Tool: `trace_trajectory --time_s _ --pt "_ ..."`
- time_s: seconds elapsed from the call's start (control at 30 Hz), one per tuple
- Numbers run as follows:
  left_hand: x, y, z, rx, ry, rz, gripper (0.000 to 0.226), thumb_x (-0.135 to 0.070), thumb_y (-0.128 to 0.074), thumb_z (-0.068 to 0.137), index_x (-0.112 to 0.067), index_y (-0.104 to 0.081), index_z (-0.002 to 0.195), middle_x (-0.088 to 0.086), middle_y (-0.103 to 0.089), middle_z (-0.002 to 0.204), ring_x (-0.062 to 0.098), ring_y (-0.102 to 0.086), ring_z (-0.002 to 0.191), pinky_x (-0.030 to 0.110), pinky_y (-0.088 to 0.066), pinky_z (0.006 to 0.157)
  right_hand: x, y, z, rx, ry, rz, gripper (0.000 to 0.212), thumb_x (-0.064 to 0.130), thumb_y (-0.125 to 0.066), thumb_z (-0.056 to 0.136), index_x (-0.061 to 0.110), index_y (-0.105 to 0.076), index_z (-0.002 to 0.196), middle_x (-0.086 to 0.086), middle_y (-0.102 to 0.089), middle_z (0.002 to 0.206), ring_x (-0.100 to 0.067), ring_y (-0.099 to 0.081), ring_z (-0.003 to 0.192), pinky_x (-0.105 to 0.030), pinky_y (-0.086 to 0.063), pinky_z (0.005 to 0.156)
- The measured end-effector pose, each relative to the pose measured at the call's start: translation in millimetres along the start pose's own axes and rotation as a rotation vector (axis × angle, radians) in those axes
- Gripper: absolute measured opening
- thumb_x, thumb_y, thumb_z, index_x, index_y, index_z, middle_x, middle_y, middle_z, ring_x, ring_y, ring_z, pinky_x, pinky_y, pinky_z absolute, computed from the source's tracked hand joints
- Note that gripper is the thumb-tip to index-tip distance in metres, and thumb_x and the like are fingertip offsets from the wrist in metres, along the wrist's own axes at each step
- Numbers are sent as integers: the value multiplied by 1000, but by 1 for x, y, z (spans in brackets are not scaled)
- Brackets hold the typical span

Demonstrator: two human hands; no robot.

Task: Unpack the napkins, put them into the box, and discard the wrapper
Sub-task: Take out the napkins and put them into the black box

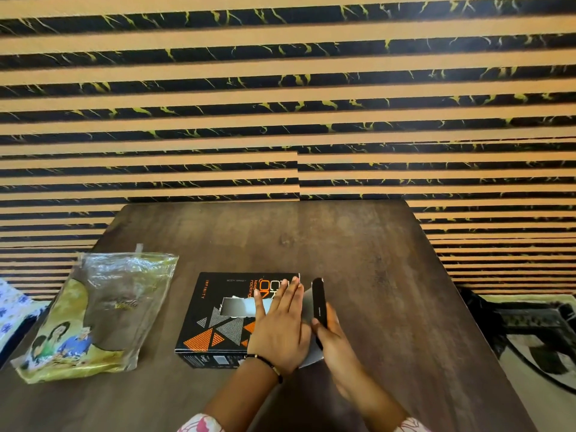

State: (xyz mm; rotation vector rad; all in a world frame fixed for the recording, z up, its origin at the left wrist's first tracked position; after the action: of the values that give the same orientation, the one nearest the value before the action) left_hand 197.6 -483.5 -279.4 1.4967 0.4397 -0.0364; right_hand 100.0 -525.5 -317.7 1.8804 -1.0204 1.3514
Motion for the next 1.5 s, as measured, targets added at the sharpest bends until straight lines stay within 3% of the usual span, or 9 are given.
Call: trace_trajectory --time_s 0.1,0.3,0.6,0.77,0.9,0.97,1.07,1.17,1.5 --pt "0 0 1 -35 19 -29 75 -47 0 79 -16 -12 146 -5 -6 158 12 1 145 45 23 106 6 -7 -6 35 4 123 47 5 -36 96 30 -32 136 15 -47 130 3 -49 113 -4 -45 82" --pt "3 1 0 -30 55 -117 75 -54 5 79 -25 -12 146 -12 -6 157 3 4 143 43 20 112 12 -19 -15 44 -30 159 30 27 -37 98 33 -39 127 11 -50 126 5 -52 99 -17 -42 84" --pt "3 6 -1 -23 53 -226 77 -57 4 78 -24 -5 147 -8 -14 156 2 3 143 40 21 114 9 -31 -21 101 51 64 45 19 -22 99 11 -23 143 -8 -32 149 -19 -33 136 -18 -40 99" --pt "6 6 -1 -29 34 -319 84 -68 4 78 -22 -7 147 -5 -17 156 2 1 143 36 20 113 14 -33 -22 97 65 23 40 15 -19 101 6 -32 137 -11 -42 135 -14 -41 115 1 -43 59" --pt "16 19 -4 -6 -14 -468 84 -71 -3 77 -22 -7 146 -11 -5 155 -1 7 141 33 8 119 9 -39 -15 9 123 -34 37 14 -32 100 26 -36 135 10 -35 144 3 -41 126 -14 -41 100" --pt "28 32 -10 -18 -41 -408 75 -59 -6 80 -24 -9 146 -13 0 154 1 9 142 32 9 118 12 -39 -14 -67 207 -388 52 28 -35 97 29 -12 144 14 -14 152 -1 -12 141 -28 -16 118" --pt "64 43 -21 -95 -39 -137 65 -51 -12 86 -24 -17 145 -9 -5 153 9 4 144 37 8 117 26 -49 -11 -188 389 -969 64 49 -15 90 21 3 145 7 2 154 -7 6 143 -28 2 119" --pt "98 35 -32 -100 29 13 58 -46 -25 90 -17 -30 140 2 -25 153 17 -11 143 45 -1 116 29 -63 -7 -184 375 -1193 64 47 -6 94 9 -22 144 -8 -23 153 -16 -12 141 -33 -4 113" --pt "124 32 21 -75 98 98 63 -47 -32 85 -14 -38 137 8 -37 148 25 -32 138 46 -10 112 44 -65 57 -151 350 -1317 64 49 -11 94 11 -26 143 -6 -30 152 -16 -19 140 -35 -9 119"
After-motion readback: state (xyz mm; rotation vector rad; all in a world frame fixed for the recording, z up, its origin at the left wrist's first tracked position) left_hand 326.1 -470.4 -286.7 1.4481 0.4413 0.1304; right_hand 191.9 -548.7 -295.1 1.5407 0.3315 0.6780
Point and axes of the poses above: each hand's wrist, its own z-axis towards the middle knuckle, its own y-axis out of the back of the hand, x = y × z, the point moved 3 cm from there along z, towards the middle knuckle
